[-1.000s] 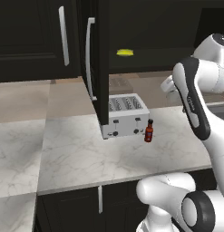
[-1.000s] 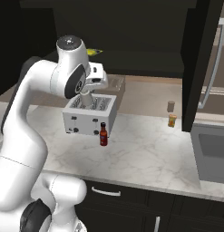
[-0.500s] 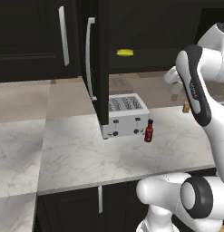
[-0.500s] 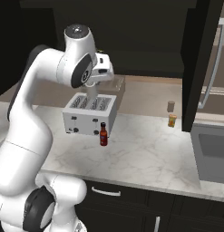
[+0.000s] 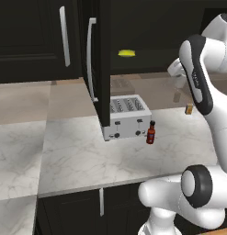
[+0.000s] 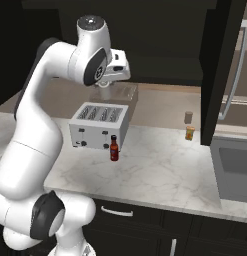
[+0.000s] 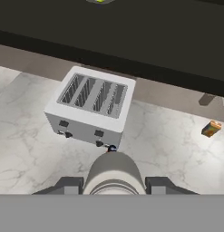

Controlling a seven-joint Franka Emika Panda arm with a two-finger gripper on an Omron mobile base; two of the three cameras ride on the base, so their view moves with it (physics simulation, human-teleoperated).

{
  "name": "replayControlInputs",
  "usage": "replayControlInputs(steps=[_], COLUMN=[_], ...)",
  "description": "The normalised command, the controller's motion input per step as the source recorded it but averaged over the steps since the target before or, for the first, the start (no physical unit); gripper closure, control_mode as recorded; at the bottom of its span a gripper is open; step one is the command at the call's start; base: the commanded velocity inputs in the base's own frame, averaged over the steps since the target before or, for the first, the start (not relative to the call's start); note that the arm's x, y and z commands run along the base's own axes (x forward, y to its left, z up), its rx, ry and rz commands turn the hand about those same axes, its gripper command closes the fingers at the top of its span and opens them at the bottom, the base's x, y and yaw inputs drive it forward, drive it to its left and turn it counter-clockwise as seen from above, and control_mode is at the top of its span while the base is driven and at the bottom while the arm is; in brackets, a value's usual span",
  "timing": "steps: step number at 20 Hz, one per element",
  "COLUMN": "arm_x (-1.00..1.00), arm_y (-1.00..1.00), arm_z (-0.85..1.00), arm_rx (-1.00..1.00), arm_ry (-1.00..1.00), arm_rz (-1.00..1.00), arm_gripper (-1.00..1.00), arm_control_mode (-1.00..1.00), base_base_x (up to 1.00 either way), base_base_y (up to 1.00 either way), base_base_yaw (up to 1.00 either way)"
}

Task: Pick the condiment bottle and shaker from the counter and place them in the cabinet.

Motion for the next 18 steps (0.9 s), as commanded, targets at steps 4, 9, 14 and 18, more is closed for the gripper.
replayControlInputs(steps=[4, 9, 14, 18], arm_x=[0.1, 0.13, 0.23, 0.23], arm_y=[-0.07, -0.09, -0.11, -0.11], arm_z=[0.21, 0.17, 0.14, 0.15], arm_rx=[0.0, 0.0, 0.0, 0.0], arm_ry=[0.0, 0.0, 0.0, 0.0], arm_rz=[0.0, 0.0, 0.0, 0.0], arm_gripper=[1.0, 1.0, 1.0, 1.0], arm_control_mode=[-1.0, -1.0, -1.0, -1.0], base_base_x=[0.0, 0.0, 0.0, 0.0], base_base_y=[0.0, 0.0, 0.0, 0.0], base_base_yaw=[0.0, 0.0, 0.0, 0.0])
